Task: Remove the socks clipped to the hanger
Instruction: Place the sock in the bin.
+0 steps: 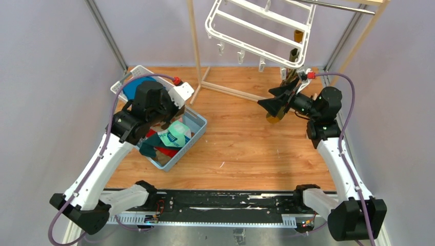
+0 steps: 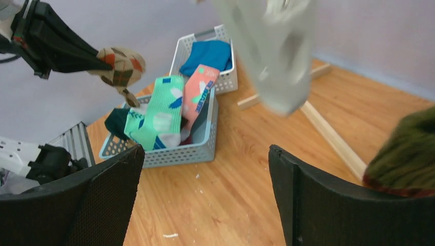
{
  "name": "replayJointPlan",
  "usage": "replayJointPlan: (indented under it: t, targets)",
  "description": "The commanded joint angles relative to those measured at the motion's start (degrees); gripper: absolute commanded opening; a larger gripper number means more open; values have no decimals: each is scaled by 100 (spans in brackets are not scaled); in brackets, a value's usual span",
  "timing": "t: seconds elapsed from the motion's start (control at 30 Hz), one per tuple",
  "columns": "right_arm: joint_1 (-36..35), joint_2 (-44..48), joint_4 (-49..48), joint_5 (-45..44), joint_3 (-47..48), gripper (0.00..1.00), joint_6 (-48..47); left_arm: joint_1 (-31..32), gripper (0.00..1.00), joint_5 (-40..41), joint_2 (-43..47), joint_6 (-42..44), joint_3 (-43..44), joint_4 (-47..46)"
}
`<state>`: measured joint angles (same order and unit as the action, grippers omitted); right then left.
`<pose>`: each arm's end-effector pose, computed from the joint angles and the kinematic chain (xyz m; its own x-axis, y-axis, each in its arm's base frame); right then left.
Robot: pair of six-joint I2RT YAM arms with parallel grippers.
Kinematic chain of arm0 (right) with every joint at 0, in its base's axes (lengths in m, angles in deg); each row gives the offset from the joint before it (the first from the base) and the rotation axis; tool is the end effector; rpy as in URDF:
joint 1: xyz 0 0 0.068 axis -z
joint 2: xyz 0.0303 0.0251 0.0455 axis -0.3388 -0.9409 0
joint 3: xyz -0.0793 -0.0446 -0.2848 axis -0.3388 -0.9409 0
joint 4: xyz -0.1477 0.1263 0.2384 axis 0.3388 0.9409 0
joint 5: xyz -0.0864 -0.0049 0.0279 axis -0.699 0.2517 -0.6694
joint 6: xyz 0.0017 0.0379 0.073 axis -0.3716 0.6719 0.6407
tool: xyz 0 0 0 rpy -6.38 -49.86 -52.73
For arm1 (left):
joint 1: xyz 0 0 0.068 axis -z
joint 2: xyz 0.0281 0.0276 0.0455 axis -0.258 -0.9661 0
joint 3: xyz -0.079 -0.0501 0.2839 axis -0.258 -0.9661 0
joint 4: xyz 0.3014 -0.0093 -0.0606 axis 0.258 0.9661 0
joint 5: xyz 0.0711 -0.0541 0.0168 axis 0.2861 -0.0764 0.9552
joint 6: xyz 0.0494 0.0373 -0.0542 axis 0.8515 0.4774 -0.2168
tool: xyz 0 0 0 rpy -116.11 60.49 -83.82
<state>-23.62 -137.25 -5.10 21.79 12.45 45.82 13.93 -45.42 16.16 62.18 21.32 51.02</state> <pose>0.2807 0.0754 0.4013 -0.1042 0.2216 -0.9696 -0.8320 0.5146 0.2070 0.2393 -0.1356 0.4247 -0.2072 0.5659 -0.7980 0.6506 0.6889 0.3196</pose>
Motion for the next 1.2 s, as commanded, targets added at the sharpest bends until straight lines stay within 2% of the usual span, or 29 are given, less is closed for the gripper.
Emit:
replayJointPlan:
  t: [0.0, 0.2, 0.33, 0.5, 0.63, 0.8, 0.93, 1.03, 1.17]
  targets:
    - [52, 183, 1431, 624, 211, 90, -971, -111, 0, 1630, -196, 626, -240, 522]
    - [56, 373, 2705, 628, 323, 91, -1974, -154, 3, 1467, -1236, 755, -278, -157]
    - [56, 499, 3360, 624, 419, 91, -2425, -148, 6, 1577, -2303, 754, -151, -37]
    - [56, 641, 4502, 359, 740, 91, -3109, -149, 13, 1003, -2739, 541, -786, -130]
    - [60, 745, 5093, -143, 962, 91, -3230, -146, 34, 914, -2488, 491, -1111, -289]
    - [95, 994, 5733, -848, 1243, 92, -3450, -146, 67, 877, -1470, 485, -1246, -672]
    - [149, 1228, 6150, -1771, 1509, 92, -3664, -146, 89, 740, -740, 597, -1244, -845]
    - [242, 1377, 6302, -2200, 1693, 92, -3731, -146, 97, 515, -484, 665, -1132, -813]
    - [325, 1369, 6288, -2949, 2044, 90, -3784, -146, 99, 300, -386, 627, -909, -810]
